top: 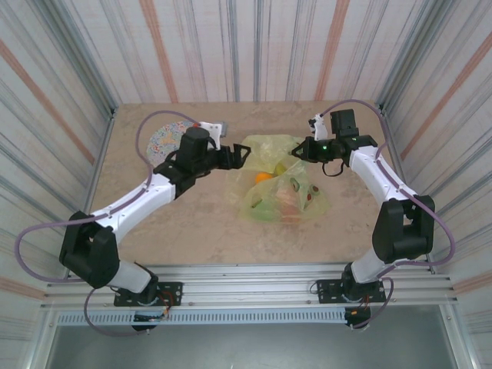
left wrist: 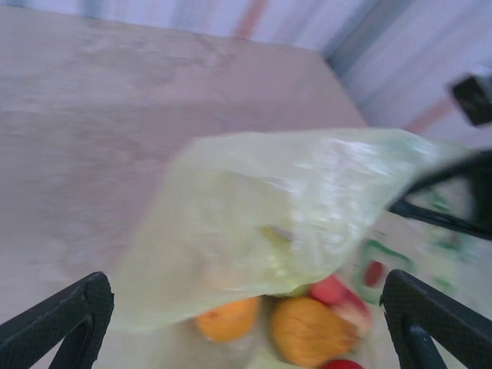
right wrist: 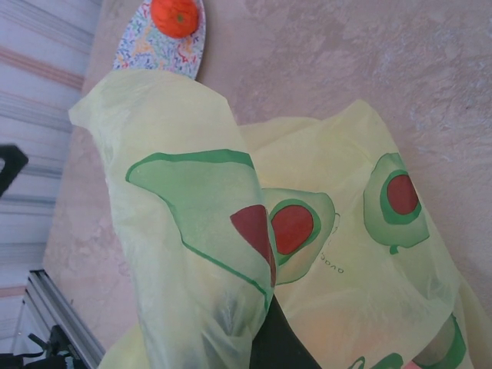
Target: Place the fruits into the plastic bag
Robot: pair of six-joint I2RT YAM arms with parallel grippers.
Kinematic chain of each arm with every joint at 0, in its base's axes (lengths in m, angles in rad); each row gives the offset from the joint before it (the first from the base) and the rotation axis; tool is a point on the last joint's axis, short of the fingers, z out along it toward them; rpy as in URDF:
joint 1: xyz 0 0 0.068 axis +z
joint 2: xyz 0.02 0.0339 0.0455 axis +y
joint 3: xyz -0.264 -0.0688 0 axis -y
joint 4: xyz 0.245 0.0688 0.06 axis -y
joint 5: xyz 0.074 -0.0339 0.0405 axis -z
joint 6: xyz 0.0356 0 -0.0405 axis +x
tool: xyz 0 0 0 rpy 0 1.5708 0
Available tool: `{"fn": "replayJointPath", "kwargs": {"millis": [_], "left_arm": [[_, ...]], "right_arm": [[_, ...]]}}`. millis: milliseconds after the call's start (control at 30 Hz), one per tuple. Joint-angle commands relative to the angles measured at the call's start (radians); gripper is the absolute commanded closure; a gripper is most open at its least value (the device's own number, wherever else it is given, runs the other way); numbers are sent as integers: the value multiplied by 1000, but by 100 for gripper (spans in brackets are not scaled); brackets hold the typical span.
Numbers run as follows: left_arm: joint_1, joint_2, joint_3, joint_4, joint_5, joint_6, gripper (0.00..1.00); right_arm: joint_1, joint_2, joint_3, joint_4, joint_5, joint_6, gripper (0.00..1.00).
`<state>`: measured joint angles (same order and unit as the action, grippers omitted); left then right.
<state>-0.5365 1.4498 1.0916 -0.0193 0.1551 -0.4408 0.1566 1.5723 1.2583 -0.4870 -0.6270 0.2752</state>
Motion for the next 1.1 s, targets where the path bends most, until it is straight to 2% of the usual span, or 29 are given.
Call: {"fn": "replayJointPath", "kwargs": {"millis": [0, 300, 633, 1067], "left_arm": [[77, 14, 51, -128, -144, 47, 5], [239, 244, 231, -256, -201, 106, 3], [288, 584, 569, -429, -311, 235, 1], [346, 893, 962, -598, -218, 261, 3]], "right_arm": [[-2, 12, 3, -14, -14, -33, 100], [1, 14, -4, -1, -22, -26, 100], [0, 1, -8, -5, -19, -27, 100], [1, -19, -14, -15, -12, -24, 100]]}}
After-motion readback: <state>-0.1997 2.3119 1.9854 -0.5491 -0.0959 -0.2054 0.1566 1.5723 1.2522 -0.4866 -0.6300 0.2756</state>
